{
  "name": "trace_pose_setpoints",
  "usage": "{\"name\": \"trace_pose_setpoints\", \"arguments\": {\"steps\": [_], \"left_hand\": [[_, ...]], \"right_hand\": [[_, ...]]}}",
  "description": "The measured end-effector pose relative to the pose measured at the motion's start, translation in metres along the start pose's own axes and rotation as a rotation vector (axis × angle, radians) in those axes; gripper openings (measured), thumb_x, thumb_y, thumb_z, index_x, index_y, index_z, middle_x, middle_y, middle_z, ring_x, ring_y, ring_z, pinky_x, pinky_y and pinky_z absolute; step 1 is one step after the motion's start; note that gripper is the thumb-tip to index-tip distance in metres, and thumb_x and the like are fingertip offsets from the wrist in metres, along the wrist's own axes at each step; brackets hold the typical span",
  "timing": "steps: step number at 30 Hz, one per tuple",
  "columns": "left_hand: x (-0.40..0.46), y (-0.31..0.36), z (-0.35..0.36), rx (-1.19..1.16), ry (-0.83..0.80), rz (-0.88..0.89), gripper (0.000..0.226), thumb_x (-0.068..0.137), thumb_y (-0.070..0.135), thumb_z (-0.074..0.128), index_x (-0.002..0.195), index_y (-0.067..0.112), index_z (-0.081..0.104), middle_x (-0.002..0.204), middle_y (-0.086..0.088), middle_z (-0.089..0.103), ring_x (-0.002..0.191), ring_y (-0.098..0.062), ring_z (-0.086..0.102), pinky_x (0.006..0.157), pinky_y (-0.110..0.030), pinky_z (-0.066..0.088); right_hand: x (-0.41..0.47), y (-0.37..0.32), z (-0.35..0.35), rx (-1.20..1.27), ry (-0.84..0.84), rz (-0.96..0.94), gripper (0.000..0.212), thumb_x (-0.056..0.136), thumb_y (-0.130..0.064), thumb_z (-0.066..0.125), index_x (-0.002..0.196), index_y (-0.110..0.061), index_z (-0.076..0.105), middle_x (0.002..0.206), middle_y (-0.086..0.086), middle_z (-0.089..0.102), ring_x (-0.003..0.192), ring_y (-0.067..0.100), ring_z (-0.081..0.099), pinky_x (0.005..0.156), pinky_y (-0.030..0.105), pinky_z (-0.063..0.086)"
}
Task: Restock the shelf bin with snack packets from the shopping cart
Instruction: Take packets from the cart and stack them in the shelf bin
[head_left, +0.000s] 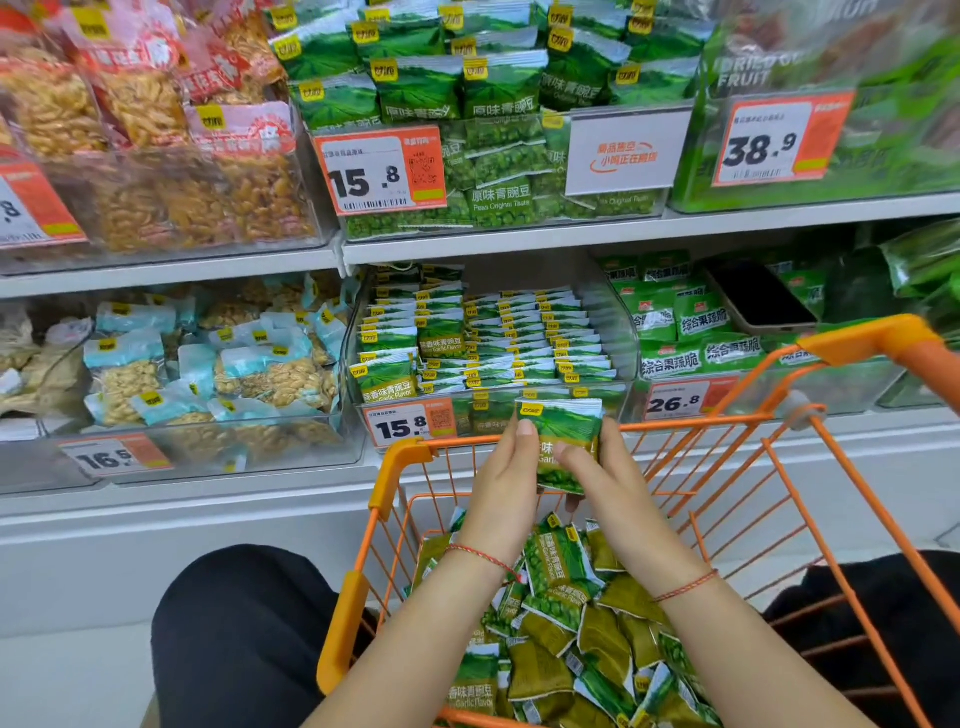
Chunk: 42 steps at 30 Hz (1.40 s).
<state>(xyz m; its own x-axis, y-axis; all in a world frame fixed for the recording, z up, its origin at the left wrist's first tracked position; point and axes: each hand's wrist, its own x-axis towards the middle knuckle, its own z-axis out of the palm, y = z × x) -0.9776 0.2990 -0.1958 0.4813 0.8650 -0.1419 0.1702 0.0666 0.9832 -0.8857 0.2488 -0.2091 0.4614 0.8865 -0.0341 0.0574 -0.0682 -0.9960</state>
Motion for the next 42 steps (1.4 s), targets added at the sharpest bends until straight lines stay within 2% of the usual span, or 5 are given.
{"name": "trace_pose_setpoints", "arguments": {"steps": [13,23,27,33,42], "left_hand": [[-0.007,-0.009,-0.004,-0.150,0.071,0.019,0.047,0.102,0.035,0.031,0.148,0.026,0.026,0.153,0.007,0.028,0.140,-0.007,0.025,0.100,-0.016,0.020],[-0.009,-0.012,-0.006,-0.044,0.033,0.068,0.050,0.099,0.043,0.026,0.148,0.034,0.018,0.155,0.009,0.022,0.141,-0.007,0.021,0.102,-0.018,0.019],[0.003,-0.009,-0.014,0.028,0.018,0.105,0.049,0.101,0.040,0.027,0.149,0.030,0.019,0.151,0.009,0.027,0.141,-0.010,0.022,0.102,-0.019,0.020],[0.039,0.013,-0.051,0.144,0.063,0.147,0.058,0.097,0.053,0.023,0.149,0.027,0.027,0.150,0.007,0.033,0.140,-0.010,0.027,0.106,-0.018,0.018],[0.136,-0.010,-0.141,1.295,0.308,0.237,0.064,0.096,0.056,0.010,0.152,0.026,0.014,0.160,-0.005,0.010,0.147,-0.023,-0.001,0.119,-0.044,0.001]], "right_hand": [[0.004,0.005,-0.005,-0.003,-0.089,0.004,0.036,0.078,-0.026,0.074,0.110,-0.024,0.058,0.104,-0.011,0.069,0.093,-0.002,0.064,0.077,0.013,0.048],[0.001,0.000,-0.007,0.050,-0.091,0.048,0.095,0.054,-0.061,0.082,0.130,-0.012,0.051,0.133,0.002,0.057,0.126,0.015,0.049,0.107,0.041,0.040],[0.017,-0.003,-0.010,0.028,-0.145,0.077,0.024,0.077,-0.019,0.075,0.092,-0.024,0.057,0.094,-0.015,0.063,0.097,0.005,0.060,0.080,0.011,0.044],[0.073,-0.036,0.006,-0.098,-0.226,0.073,0.026,0.077,-0.022,0.077,0.087,-0.022,0.053,0.089,-0.011,0.059,0.079,-0.008,0.060,0.071,0.008,0.044],[0.158,-0.046,0.026,-0.304,-0.133,-0.019,0.096,0.078,-0.035,0.076,0.150,-0.009,0.018,0.155,0.007,0.026,0.141,0.022,0.026,0.109,0.033,0.028]]}}
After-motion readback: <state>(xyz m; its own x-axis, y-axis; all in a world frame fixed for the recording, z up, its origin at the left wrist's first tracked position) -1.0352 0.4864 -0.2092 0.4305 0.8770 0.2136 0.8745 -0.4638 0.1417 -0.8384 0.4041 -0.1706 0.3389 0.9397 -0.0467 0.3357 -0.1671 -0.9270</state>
